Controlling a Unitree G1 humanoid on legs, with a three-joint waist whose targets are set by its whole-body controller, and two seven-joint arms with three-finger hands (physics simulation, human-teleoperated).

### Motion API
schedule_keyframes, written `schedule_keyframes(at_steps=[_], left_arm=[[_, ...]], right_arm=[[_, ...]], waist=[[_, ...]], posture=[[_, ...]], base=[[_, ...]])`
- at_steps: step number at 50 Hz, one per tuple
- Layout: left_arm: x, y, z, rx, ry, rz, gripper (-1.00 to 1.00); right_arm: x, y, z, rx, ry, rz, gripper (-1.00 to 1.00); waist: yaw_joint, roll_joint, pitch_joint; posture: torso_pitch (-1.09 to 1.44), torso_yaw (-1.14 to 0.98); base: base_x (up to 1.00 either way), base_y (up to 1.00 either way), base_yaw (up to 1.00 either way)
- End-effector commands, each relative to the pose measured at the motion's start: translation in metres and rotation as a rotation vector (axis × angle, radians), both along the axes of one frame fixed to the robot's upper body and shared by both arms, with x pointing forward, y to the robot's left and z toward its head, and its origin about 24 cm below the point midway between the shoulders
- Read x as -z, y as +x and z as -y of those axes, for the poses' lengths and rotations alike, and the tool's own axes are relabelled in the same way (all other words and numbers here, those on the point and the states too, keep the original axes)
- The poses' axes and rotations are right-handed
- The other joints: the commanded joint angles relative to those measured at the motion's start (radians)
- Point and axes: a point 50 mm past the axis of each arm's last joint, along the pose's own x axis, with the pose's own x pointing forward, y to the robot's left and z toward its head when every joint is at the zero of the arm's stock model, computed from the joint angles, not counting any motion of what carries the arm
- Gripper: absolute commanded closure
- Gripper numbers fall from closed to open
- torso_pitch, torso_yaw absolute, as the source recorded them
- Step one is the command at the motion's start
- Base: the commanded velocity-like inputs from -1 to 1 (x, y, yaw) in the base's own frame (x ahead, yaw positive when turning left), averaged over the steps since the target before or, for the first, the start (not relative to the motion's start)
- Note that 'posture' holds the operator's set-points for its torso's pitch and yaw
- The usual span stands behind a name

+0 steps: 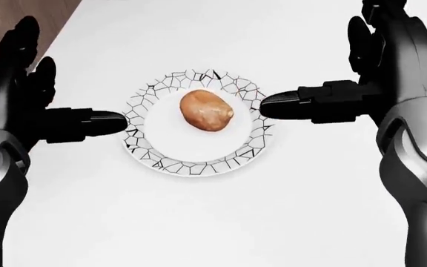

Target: Place the sweet potato on the rack of the oven.

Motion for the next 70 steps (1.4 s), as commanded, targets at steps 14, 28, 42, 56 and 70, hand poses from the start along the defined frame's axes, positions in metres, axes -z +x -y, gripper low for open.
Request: schedule_keyframes(at_steps=[14, 28, 42, 56, 70], left_arm=[[-0.019, -0.002, -0.001, -0.004, 0.012, 0.097, -1.0], [-0.022, -0.003, -0.003, -0.009, 0.005, 0.1, -1.0], [-0.023, -0.003, -0.003, -0.009, 0.003, 0.102, -1.0], [-0.024, -0.003, -0.004, -0.01, 0.001, 0.103, -1.0], [-0.024, -0.003, -0.005, -0.012, 0.0, 0.103, -1.0]], right_arm=[[-0.036, 0.005, -0.018, -0.108, -0.147, 0.055, -1.0], [-0.069, 0.032, -0.044, -0.196, -0.432, -0.009, -1.0], [-0.088, 0.044, -0.057, -0.229, -0.687, -0.03, -0.52], [-0.074, 0.05, -0.077, -0.278, -1.004, 0.043, -0.64], [-0.078, 0.053, -0.102, -0.282, -1.379, 0.199, -0.65]], waist=[[-0.002, -0.006, -0.026], [-0.011, 0.004, -0.02], [-0.01, 0.016, -0.022], [-0.012, 0.027, -0.023], [-0.019, 0.028, -0.021]], posture=[[0.0, 0.0], [0.0, 0.0], [0.0, 0.0], [0.0, 0.0], [0.0, 0.0]], base=[[0.0, 0.0, 0.0], [0.0, 0.0, 0.0], [0.0, 0.0, 0.0], [0.0, 0.0, 0.0], [0.0, 0.0, 0.0]])
